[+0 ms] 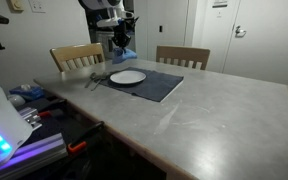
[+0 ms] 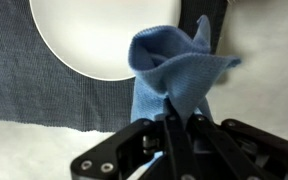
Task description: Wipe the plate with the blue cloth
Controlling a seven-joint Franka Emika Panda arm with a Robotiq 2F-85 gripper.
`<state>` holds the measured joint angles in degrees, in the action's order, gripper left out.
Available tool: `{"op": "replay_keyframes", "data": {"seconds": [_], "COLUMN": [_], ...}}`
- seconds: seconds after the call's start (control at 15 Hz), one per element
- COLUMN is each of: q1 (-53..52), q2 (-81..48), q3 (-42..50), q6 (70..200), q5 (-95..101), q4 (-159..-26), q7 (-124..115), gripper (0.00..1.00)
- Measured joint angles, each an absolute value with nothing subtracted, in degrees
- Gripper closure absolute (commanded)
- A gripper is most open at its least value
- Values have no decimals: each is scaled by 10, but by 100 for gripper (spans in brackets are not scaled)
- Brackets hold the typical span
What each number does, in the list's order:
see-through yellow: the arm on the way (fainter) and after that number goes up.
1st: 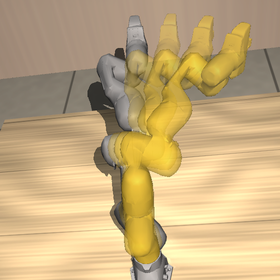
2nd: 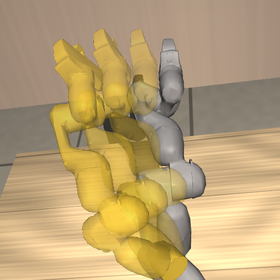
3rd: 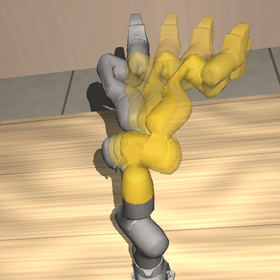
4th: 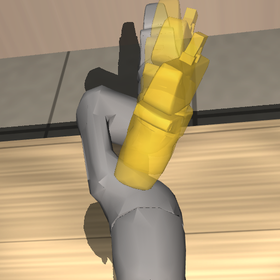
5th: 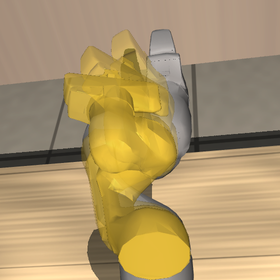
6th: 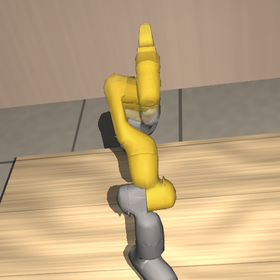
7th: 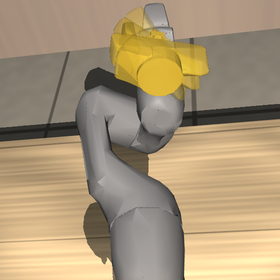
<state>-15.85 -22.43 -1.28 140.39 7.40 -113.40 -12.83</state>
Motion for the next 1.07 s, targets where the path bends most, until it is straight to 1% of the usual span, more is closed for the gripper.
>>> {"op": "replay_keyframes", "data": {"seconds": [0.13,0.4,0.53,0.73,0.87,1.07], "q1": [-151,-129,-112,-84,-68,-70], "q2": [-203,-157,-146,-143,-146,-165], "q3": [-12,-11,-16,-42,-67,-69], "q6": [1450,1642,1710,1759,1761,1759], "q5": [76,70,48,10,-5,-6], "q4": [-1170,-1270,-1313,-1338,-1337,-1336], "q7": [-131,-133,-114,-82,-71,-75], "gripper": [98,98,98,98,98,98]}}
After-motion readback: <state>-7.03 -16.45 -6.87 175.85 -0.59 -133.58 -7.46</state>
